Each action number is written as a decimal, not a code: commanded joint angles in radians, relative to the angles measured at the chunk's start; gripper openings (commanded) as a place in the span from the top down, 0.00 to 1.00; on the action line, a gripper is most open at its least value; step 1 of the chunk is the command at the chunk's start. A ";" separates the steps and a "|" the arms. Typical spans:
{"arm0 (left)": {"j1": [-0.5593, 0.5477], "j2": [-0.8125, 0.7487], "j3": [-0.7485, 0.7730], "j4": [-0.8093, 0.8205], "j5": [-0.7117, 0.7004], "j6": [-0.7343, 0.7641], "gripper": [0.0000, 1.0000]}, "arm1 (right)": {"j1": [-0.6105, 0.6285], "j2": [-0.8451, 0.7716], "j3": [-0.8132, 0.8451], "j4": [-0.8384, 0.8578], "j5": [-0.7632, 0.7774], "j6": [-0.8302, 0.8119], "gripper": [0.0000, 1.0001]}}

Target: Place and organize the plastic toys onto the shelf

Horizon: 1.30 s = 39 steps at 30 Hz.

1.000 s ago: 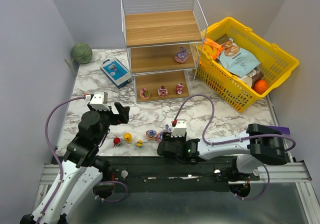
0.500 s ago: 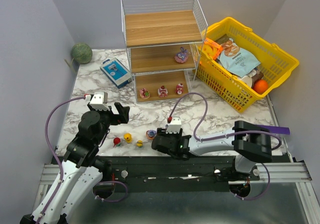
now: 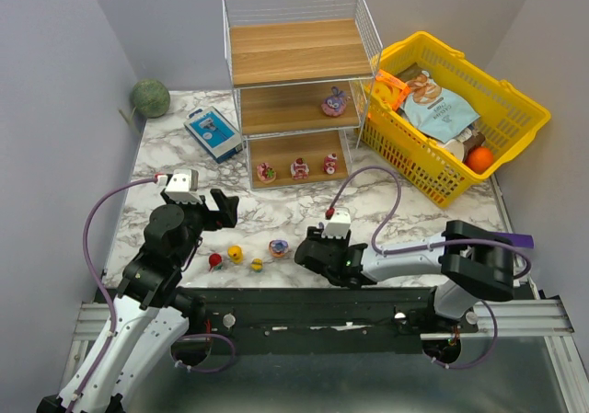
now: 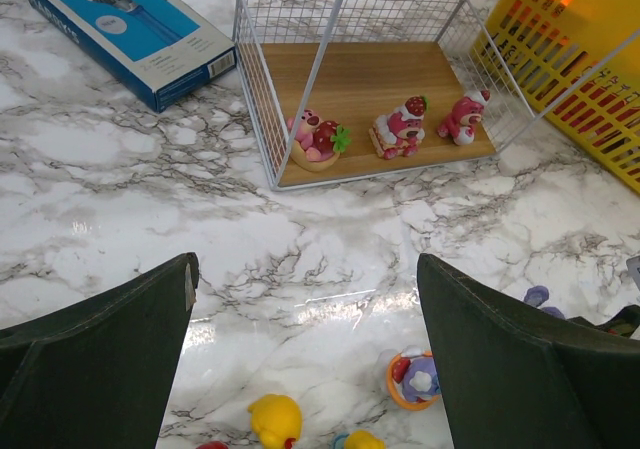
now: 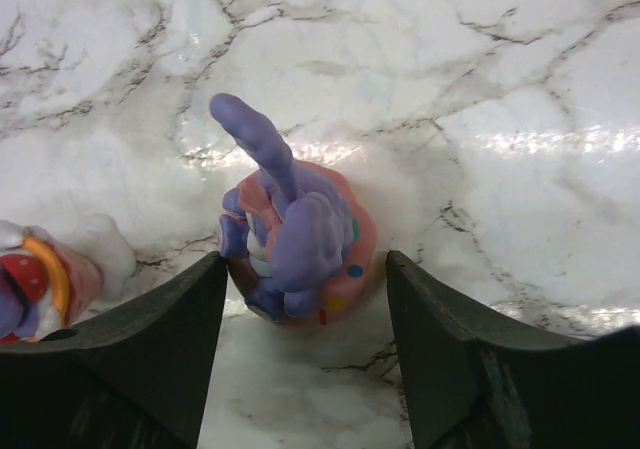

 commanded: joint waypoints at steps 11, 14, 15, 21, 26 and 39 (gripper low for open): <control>0.005 -0.009 0.016 0.000 0.022 0.010 0.01 | -0.038 -0.154 -0.160 -0.160 0.029 -0.003 0.23; 0.005 -0.008 0.016 0.002 0.023 0.010 0.01 | -0.038 -0.191 -0.166 -0.189 0.017 0.026 0.23; 0.005 -0.006 0.016 0.000 0.023 0.010 0.01 | -0.038 -0.197 -0.160 -0.209 0.017 0.042 0.23; 0.005 -0.009 0.017 0.002 0.025 0.010 0.01 | -0.036 -0.110 -0.011 -0.347 0.002 0.126 0.17; 0.005 -0.014 0.016 0.000 0.020 0.009 0.01 | -0.036 0.054 0.118 -0.389 -0.003 0.174 0.15; 0.005 -0.014 0.016 0.002 0.025 0.007 0.01 | -0.045 0.188 0.156 -0.528 0.029 0.373 0.12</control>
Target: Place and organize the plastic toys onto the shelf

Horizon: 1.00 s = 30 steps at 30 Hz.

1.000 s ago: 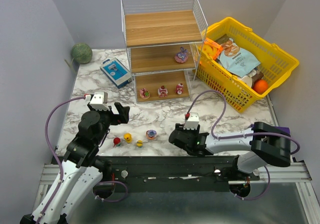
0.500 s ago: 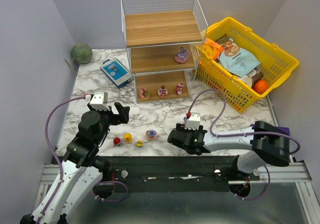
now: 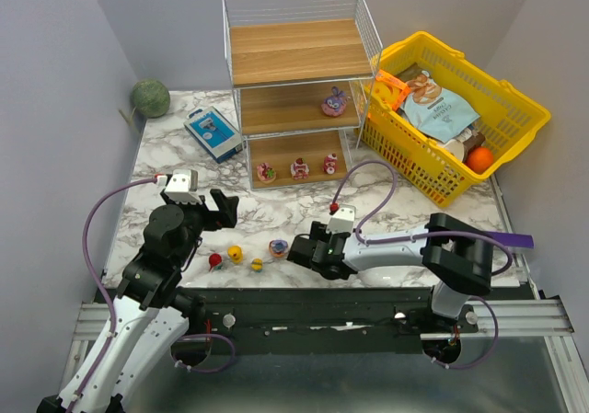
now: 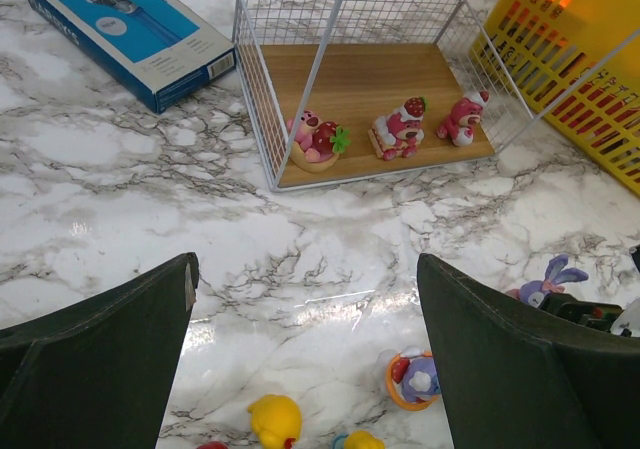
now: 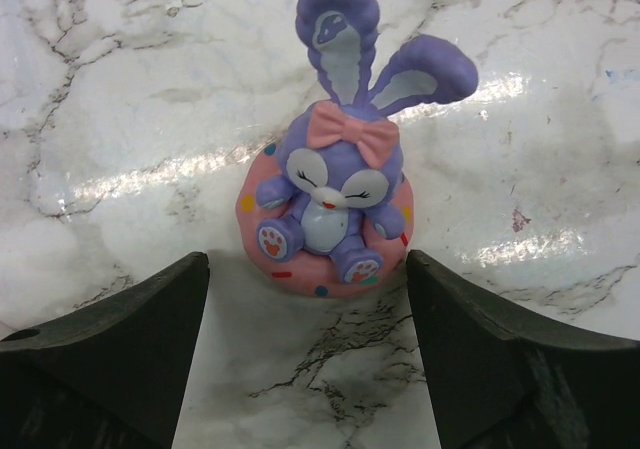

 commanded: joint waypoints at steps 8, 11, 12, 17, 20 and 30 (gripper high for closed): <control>0.005 -0.010 0.016 0.003 0.025 0.007 0.01 | -0.037 0.092 -0.040 -0.059 0.030 0.118 0.15; 0.005 -0.010 0.014 0.002 0.025 0.007 0.01 | -0.040 0.088 -0.052 -0.016 0.031 0.096 0.18; 0.005 -0.009 0.014 0.003 0.025 0.007 0.01 | -0.045 0.088 -0.061 -0.003 0.033 0.088 0.19; 0.005 -0.007 0.016 0.002 0.025 0.007 0.01 | -0.051 0.086 -0.074 0.060 0.031 0.041 0.31; 0.005 -0.010 0.014 0.002 0.025 0.007 0.01 | -0.051 0.078 -0.077 0.073 0.034 0.021 0.43; 0.005 -0.010 0.016 0.003 0.025 0.007 0.01 | -0.049 -0.165 -0.069 0.132 0.067 -0.275 0.66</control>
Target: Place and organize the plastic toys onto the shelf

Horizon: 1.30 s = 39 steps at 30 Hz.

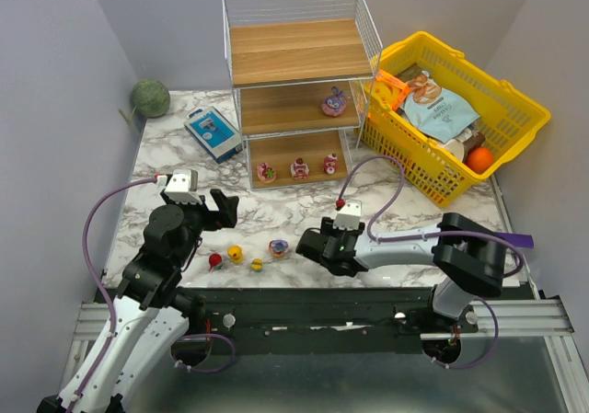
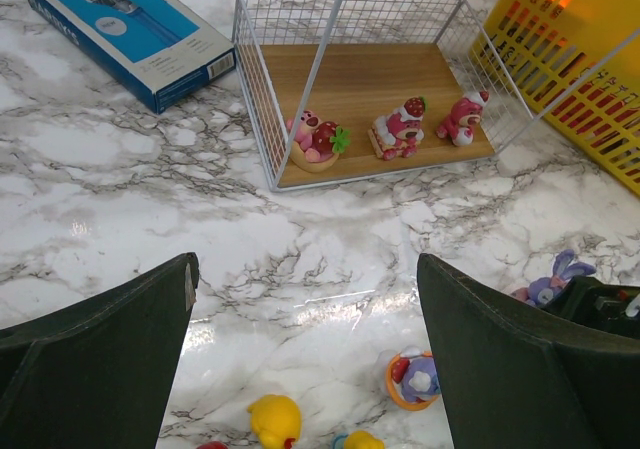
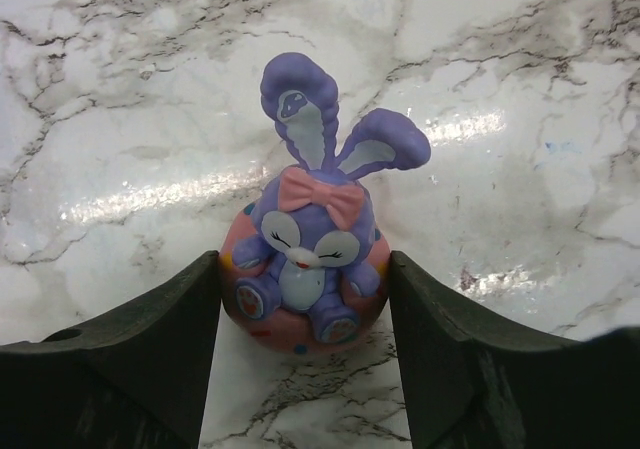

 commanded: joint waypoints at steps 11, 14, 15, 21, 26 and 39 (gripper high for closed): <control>0.004 -0.036 0.016 -0.023 0.018 -0.005 0.01 | -0.029 -0.278 0.204 0.080 -0.079 -0.568 0.74; 0.005 -0.071 0.005 -0.037 0.029 -0.013 0.01 | -0.062 -0.281 0.293 0.099 -0.148 -0.695 0.74; 0.005 -0.082 0.003 -0.043 0.031 -0.017 0.01 | -0.078 -0.280 0.321 0.103 -0.171 -0.728 0.74; 0.004 -0.162 -0.018 -0.057 0.052 -0.024 0.01 | -0.148 -0.235 0.509 0.128 -0.202 -0.929 0.74; 0.005 -0.167 -0.015 -0.064 0.031 -0.022 0.01 | -0.184 -0.160 0.674 0.156 -0.220 -1.058 0.75; 0.005 -0.122 -0.012 -0.078 0.012 -0.019 0.01 | -0.245 0.044 0.896 0.234 -0.265 -1.168 0.75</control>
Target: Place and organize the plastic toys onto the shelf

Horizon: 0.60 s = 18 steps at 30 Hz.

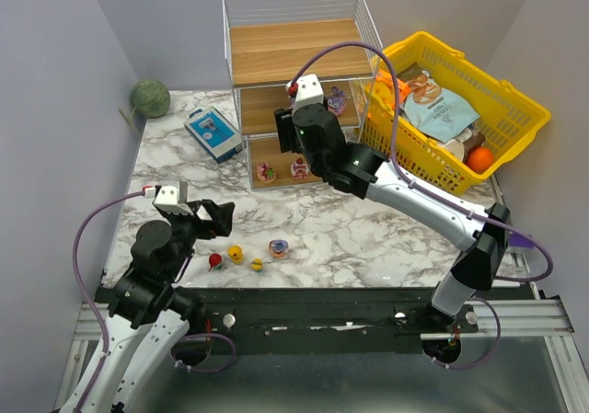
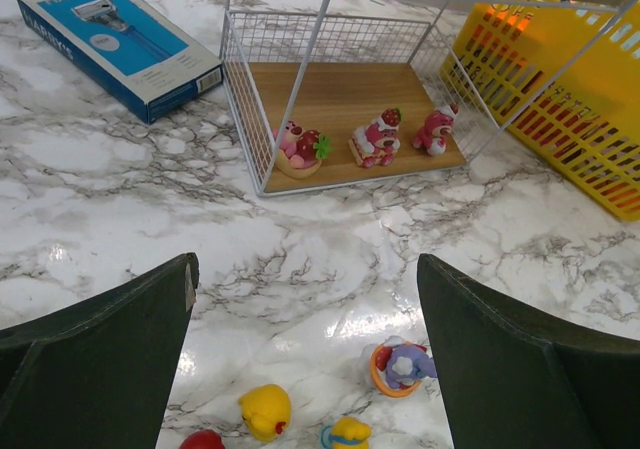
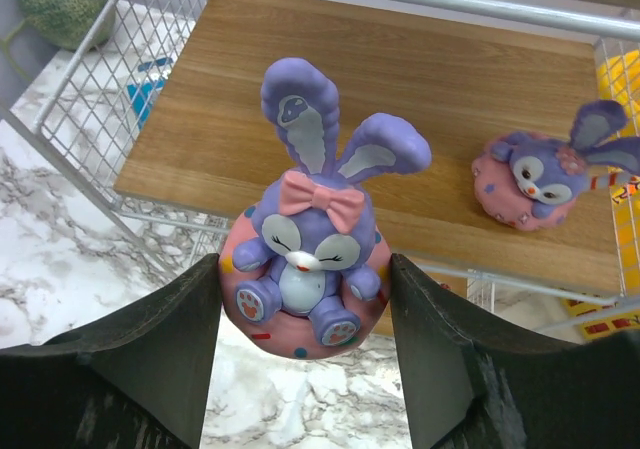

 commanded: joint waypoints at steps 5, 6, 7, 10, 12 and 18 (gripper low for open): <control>0.005 0.028 -0.005 -0.015 -0.007 -0.002 0.01 | -0.044 0.079 0.066 0.105 -0.031 -0.092 0.75; 0.005 0.026 -0.005 -0.015 -0.007 -0.002 0.01 | -0.050 0.085 0.067 0.111 -0.031 -0.100 0.75; 0.005 0.028 -0.005 -0.014 -0.007 -0.002 0.01 | -0.056 0.102 0.072 0.117 -0.025 -0.104 0.75; 0.004 0.032 -0.005 -0.014 -0.007 0.000 0.01 | -0.068 0.132 0.074 0.137 -0.020 -0.126 0.75; 0.005 0.032 -0.007 -0.014 -0.006 0.000 0.01 | -0.081 0.145 0.077 0.145 -0.023 -0.128 0.75; 0.005 0.043 -0.005 -0.014 -0.002 0.003 0.01 | -0.099 0.177 0.070 0.162 -0.025 -0.123 0.75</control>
